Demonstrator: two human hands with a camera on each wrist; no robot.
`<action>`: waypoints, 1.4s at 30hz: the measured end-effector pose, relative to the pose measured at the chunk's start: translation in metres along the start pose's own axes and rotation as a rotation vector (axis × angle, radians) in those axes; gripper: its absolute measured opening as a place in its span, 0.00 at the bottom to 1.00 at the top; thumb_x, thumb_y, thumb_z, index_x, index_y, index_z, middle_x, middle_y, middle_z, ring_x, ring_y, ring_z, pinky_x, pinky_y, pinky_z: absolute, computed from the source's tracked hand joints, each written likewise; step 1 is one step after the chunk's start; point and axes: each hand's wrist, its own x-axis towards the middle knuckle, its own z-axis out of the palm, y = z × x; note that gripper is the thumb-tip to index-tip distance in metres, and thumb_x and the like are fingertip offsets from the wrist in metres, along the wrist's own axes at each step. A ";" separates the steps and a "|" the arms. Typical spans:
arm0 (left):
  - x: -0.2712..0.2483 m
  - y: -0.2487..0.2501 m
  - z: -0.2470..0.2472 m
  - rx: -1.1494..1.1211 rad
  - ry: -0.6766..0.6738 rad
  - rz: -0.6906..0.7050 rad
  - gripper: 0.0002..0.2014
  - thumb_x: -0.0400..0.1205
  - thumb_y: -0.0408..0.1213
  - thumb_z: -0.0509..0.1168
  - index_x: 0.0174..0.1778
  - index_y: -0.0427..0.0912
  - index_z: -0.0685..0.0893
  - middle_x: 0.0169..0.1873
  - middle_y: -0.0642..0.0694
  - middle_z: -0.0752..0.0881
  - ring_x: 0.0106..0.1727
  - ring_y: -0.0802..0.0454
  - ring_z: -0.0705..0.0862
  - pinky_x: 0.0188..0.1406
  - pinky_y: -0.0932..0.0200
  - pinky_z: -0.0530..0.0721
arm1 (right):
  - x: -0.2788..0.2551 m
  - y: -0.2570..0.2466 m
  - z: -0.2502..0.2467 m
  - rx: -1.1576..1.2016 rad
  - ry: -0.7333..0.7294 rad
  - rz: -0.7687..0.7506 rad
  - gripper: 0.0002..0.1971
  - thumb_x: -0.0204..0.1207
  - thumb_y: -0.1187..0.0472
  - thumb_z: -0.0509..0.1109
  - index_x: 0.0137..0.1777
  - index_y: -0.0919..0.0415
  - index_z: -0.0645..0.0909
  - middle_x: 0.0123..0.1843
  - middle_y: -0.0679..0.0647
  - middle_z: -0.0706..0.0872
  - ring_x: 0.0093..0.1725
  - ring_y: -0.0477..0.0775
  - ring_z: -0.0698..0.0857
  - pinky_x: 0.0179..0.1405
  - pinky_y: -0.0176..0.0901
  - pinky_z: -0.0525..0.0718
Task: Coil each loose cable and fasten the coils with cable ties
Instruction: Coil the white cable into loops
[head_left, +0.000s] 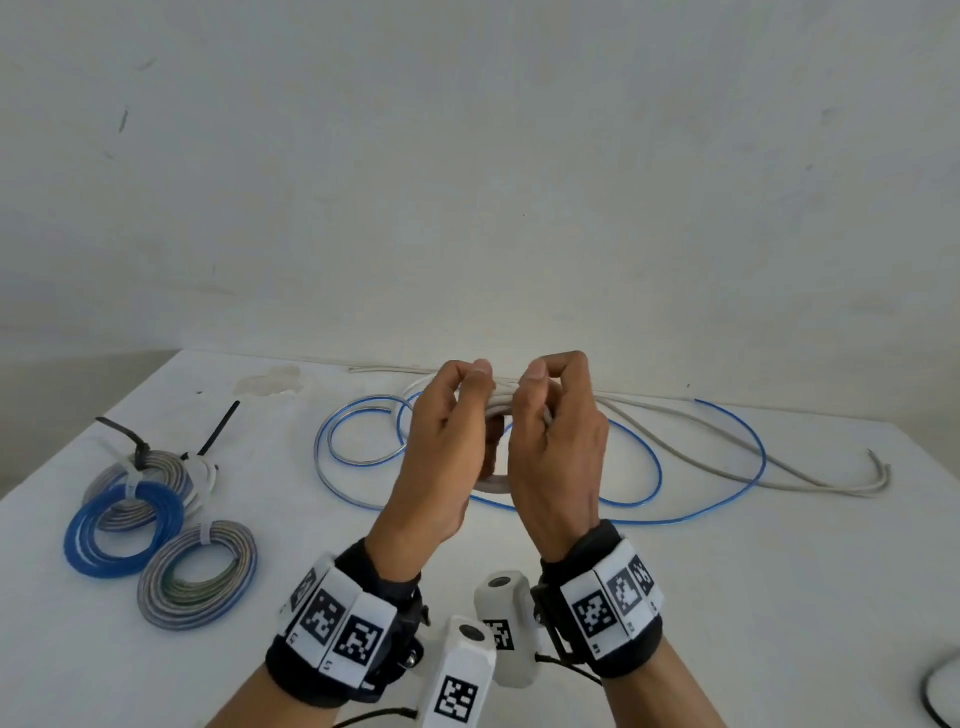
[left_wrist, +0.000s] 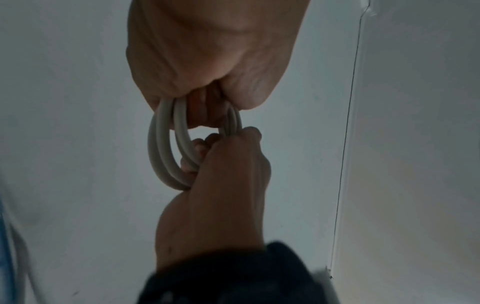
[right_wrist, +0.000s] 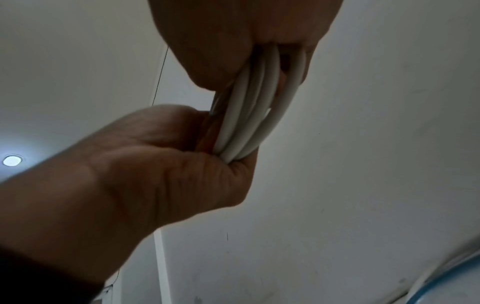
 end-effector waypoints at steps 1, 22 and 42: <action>0.002 0.001 -0.004 0.012 0.015 0.013 0.16 0.90 0.41 0.59 0.36 0.45 0.74 0.24 0.44 0.70 0.23 0.52 0.65 0.22 0.60 0.61 | -0.001 -0.002 0.001 0.027 -0.043 -0.005 0.11 0.90 0.53 0.58 0.47 0.56 0.71 0.24 0.39 0.76 0.25 0.43 0.77 0.27 0.28 0.68; 0.008 0.005 -0.018 0.006 -0.207 0.181 0.10 0.90 0.38 0.58 0.61 0.39 0.81 0.34 0.47 0.79 0.30 0.50 0.74 0.38 0.56 0.81 | 0.025 0.014 -0.030 0.409 -0.129 0.137 0.05 0.80 0.68 0.76 0.49 0.58 0.89 0.38 0.55 0.91 0.37 0.53 0.90 0.40 0.40 0.86; 0.014 0.014 -0.034 0.164 -0.171 0.189 0.10 0.92 0.34 0.54 0.47 0.34 0.69 0.25 0.52 0.64 0.25 0.53 0.59 0.23 0.60 0.61 | 0.021 0.005 -0.028 0.197 -0.358 0.043 0.10 0.81 0.62 0.77 0.59 0.48 0.89 0.49 0.41 0.92 0.49 0.51 0.92 0.48 0.41 0.89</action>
